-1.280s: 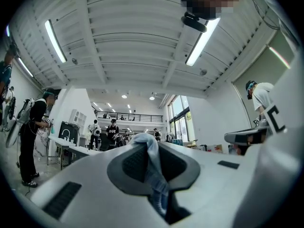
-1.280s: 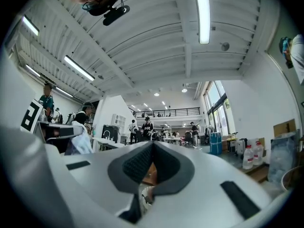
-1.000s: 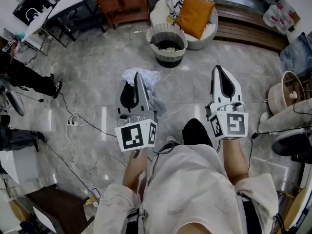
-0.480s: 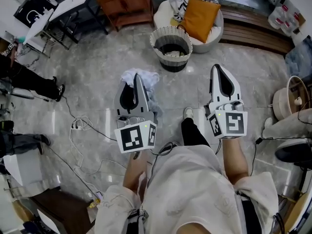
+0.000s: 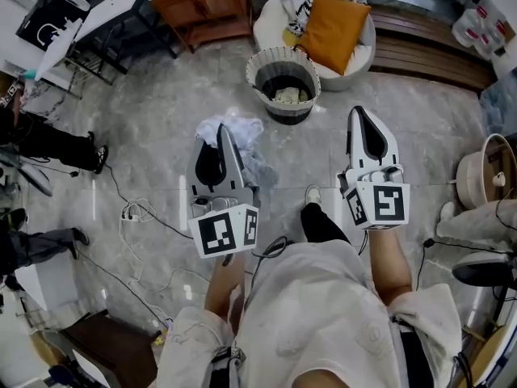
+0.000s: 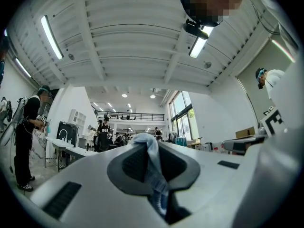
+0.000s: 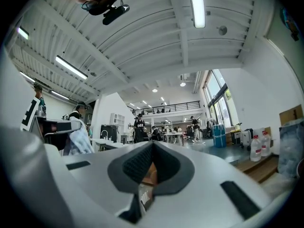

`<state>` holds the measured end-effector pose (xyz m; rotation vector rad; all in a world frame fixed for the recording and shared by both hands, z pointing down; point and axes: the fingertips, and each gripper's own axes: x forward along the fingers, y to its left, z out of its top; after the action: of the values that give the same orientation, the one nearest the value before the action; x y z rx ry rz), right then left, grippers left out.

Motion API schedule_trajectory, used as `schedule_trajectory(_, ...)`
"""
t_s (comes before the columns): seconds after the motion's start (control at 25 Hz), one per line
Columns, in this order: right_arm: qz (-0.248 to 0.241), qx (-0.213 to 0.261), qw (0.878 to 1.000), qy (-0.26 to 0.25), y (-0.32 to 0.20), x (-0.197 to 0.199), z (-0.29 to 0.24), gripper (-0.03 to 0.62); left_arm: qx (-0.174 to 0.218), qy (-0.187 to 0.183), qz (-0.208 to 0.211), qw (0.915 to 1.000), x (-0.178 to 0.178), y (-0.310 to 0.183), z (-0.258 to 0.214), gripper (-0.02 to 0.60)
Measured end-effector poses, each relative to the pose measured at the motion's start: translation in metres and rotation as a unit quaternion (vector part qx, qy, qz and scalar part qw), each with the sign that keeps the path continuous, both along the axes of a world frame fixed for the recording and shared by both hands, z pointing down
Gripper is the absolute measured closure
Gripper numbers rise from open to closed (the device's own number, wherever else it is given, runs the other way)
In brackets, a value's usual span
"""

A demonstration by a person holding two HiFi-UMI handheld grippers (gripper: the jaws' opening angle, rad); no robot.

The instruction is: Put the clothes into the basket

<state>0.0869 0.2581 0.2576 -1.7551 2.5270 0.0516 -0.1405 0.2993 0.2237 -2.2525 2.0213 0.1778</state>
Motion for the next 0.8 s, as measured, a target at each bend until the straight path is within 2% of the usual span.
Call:
schedule_trajectory(0.2,-0.003,-0.005,1.000,-0.005,-0.038,0.009,0.001,0.606,-0.002,-0.004,-0.002,1.0000,0.009,-0.039,-0.006,0.540)
schedule_trajectory(0.44,-0.006,-0.004,1.000,-0.016,-0.103,0.038,0.004,0.606,-0.006,-0.019,-0.003,0.9998,0.042,-0.107,-0.008,0.540)
schedule_trajectory(0.8,-0.005,0.002,1.000,-0.021,-0.167,0.073,0.005,0.606,0.005,-0.023,-0.001,0.9997,0.079,-0.181,-0.014,0.540)
